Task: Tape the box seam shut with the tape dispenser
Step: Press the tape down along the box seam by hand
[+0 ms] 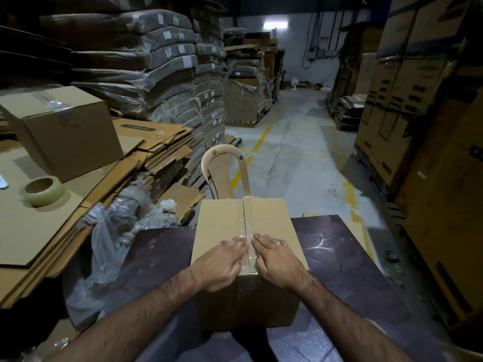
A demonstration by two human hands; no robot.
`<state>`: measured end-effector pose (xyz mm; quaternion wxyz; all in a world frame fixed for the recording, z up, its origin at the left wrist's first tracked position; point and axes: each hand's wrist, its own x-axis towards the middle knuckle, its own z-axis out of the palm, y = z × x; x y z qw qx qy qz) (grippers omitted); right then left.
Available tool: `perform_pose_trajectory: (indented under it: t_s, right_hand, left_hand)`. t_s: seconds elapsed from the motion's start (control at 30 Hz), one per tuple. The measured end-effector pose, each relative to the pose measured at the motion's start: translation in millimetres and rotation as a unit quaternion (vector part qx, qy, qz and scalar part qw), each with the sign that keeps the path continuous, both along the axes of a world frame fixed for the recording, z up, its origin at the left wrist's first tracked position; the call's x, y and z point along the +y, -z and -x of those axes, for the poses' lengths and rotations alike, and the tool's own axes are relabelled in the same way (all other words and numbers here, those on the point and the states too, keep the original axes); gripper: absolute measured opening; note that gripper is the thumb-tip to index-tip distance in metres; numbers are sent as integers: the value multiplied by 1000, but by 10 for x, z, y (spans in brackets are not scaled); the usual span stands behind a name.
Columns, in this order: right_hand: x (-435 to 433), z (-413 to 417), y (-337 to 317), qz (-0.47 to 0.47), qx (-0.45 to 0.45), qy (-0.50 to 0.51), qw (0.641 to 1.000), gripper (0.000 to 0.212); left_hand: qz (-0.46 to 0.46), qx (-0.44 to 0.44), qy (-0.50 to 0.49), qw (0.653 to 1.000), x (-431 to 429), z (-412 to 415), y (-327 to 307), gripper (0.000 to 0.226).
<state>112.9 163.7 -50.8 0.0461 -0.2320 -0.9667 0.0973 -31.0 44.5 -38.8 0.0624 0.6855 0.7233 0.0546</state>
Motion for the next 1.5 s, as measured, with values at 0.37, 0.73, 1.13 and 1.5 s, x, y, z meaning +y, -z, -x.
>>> perform_pose_trajectory:
  t_s: [0.37,0.73,1.13,1.5]
  right_hand:
    - [13,-83,9,10,21,-34,999,73]
    - [144,-83,-42,-67,-69,-107,990,111]
    - [17,-61,5,-64,-12,-97,993,89]
    - [-47,-5,7,-86,-48,-48,994,93]
  left_hand:
    - [3,11,2,1000,-37,-3,63,87]
    - [23,98,-17,995,34,-13,50,103]
    - [-54,74,-8,996,3,-21,120,87]
    - [-14,76,-46,996,36,-37,112,92]
